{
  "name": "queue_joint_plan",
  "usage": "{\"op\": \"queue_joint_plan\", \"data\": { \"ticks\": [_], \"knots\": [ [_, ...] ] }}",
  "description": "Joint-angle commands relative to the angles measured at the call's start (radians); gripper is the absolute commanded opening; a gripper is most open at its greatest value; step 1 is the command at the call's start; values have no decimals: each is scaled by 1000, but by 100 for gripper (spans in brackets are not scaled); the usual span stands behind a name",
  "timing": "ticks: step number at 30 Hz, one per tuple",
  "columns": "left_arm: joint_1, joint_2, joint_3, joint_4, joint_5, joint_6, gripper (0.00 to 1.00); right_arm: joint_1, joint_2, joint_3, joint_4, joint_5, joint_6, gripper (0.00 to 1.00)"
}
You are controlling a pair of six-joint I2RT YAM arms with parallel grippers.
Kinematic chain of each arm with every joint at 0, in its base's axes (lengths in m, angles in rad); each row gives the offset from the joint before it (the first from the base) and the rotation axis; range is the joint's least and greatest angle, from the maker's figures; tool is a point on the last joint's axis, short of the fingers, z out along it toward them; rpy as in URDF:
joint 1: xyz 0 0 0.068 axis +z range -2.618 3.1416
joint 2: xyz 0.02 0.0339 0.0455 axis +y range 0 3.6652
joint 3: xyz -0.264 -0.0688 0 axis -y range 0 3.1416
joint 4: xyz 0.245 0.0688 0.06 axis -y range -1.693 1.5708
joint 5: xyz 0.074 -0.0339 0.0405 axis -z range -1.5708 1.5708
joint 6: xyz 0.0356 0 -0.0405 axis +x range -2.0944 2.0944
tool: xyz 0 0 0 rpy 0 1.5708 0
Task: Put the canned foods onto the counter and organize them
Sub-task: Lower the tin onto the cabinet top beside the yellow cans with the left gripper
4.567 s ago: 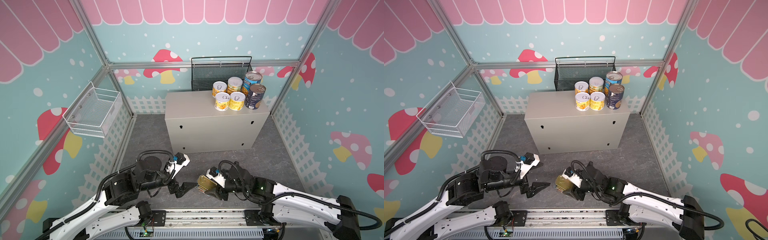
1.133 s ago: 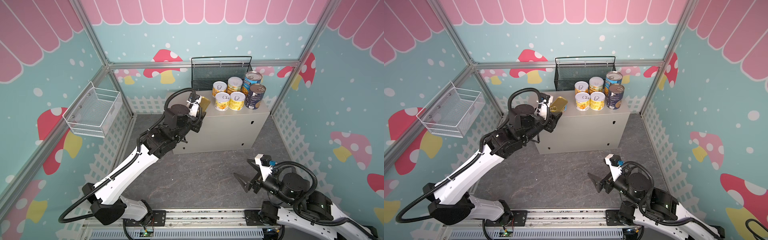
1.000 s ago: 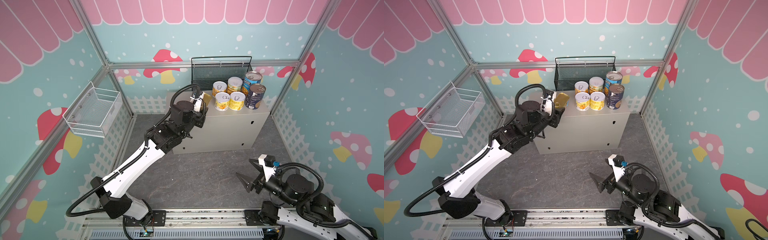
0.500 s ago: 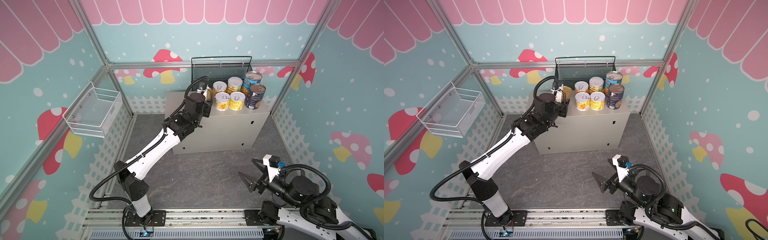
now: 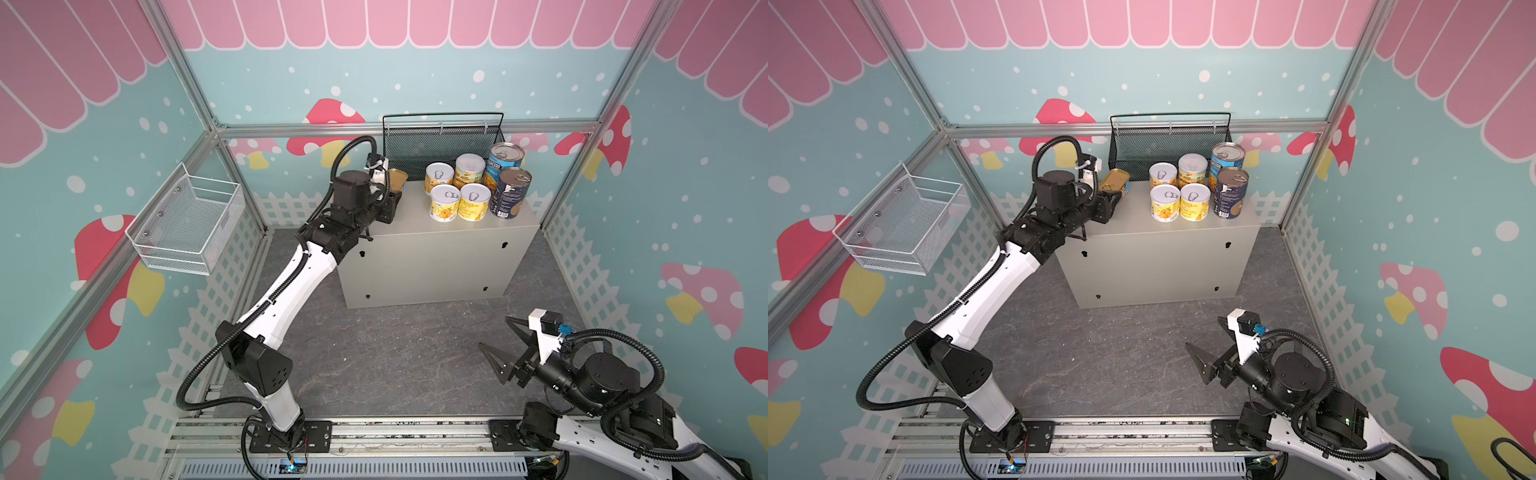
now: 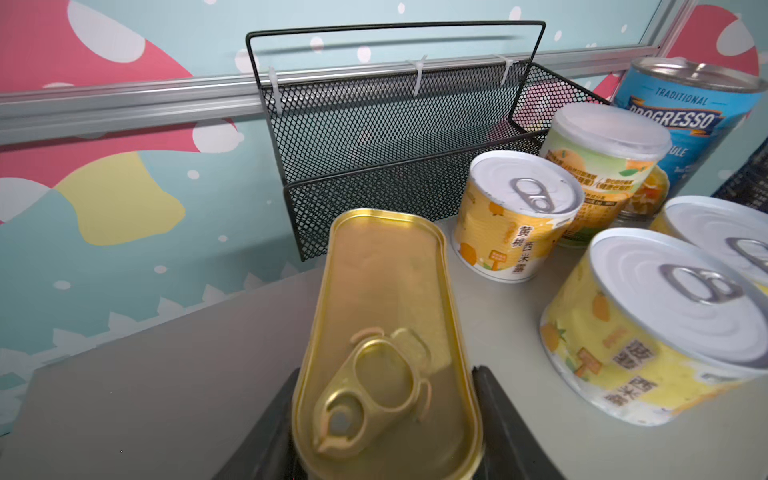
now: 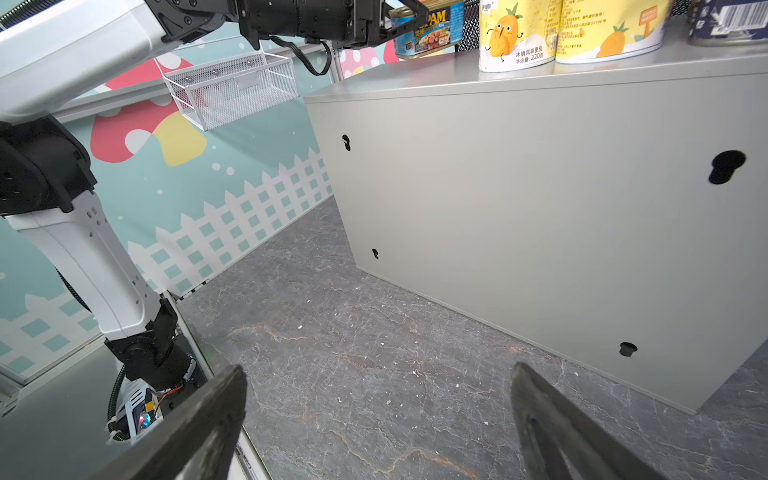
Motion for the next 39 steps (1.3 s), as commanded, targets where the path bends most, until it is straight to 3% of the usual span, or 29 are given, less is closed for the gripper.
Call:
{"op": "queue_joint_plan", "data": {
  "ticks": [1,10,17,25,31,39],
  "knots": [
    [60,-12,85,-51,264,55,6,0,2,-6,0,18,7,99],
    [95,214,425,-370,430,265,6,0,52,26,20,6,-28,99],
    [134,258,478,-401,531,322,6,0,165,105,69,-33,-122,99],
    [174,340,566,-479,689,376,7,0,355,263,59,205,-116,100],
    [175,408,631,-483,725,356,11,0,476,362,55,220,-111,99],
    [173,447,669,-472,680,339,22,0,492,329,71,203,-64,99]
  ]
}}
